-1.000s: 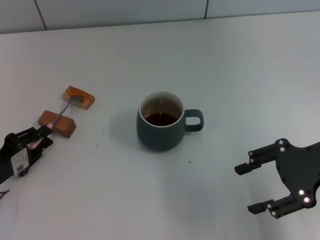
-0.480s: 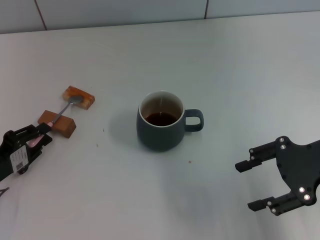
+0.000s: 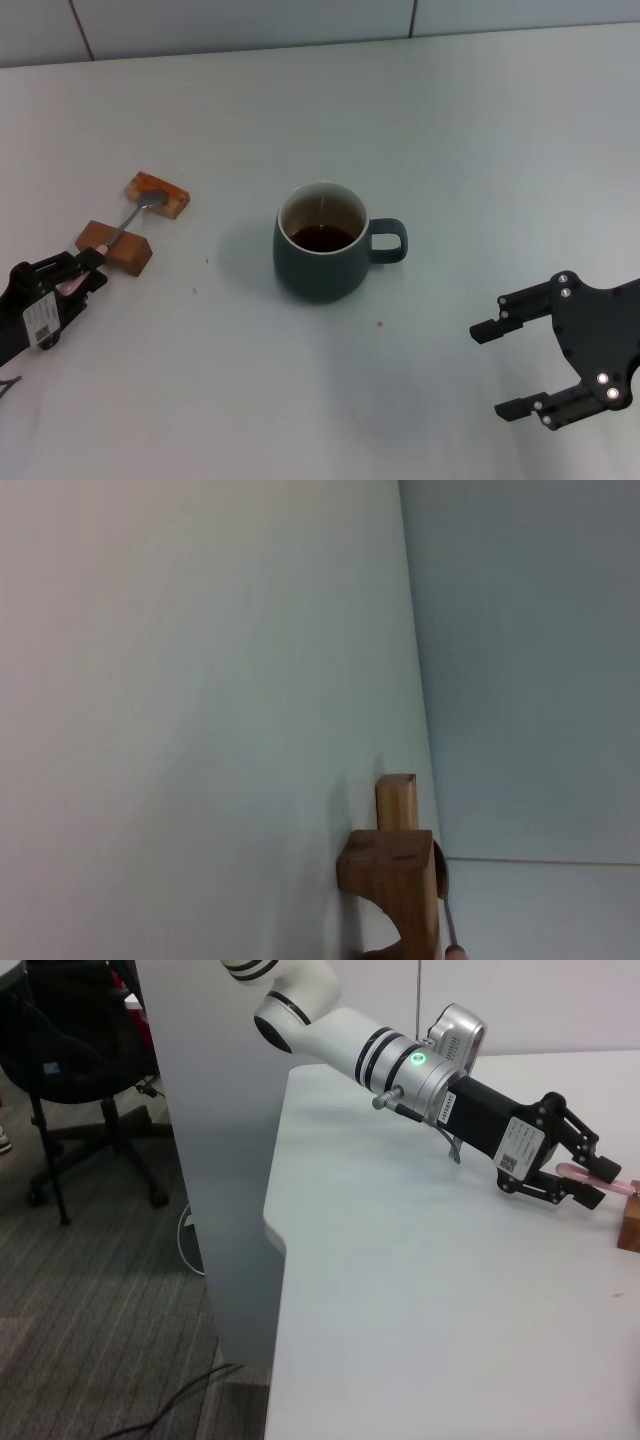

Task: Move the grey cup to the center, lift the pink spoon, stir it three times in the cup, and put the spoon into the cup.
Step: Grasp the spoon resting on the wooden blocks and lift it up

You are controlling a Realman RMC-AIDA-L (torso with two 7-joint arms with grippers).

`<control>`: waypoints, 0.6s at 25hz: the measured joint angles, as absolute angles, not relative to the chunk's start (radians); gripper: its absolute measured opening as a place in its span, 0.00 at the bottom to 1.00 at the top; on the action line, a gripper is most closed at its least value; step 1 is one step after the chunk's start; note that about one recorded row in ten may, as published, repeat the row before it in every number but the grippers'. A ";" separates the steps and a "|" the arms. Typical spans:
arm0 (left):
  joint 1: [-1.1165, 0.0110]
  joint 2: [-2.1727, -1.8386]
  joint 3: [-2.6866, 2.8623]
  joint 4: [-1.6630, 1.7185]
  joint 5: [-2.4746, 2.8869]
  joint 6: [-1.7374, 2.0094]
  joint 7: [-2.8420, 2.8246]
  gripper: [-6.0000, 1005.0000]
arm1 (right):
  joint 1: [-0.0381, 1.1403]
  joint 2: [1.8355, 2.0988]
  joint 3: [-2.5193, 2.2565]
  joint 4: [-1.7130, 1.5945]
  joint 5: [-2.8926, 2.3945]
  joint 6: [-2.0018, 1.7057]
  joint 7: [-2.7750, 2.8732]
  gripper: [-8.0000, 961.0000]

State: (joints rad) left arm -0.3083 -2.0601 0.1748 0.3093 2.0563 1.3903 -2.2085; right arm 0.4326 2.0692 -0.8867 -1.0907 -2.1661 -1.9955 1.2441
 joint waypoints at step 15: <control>-0.305 -2.060 0.161 0.283 2.033 1.386 -2.210 0.22 | 0.433 2.069 -0.885 -1.091 -2.167 -1.992 1.244 0.72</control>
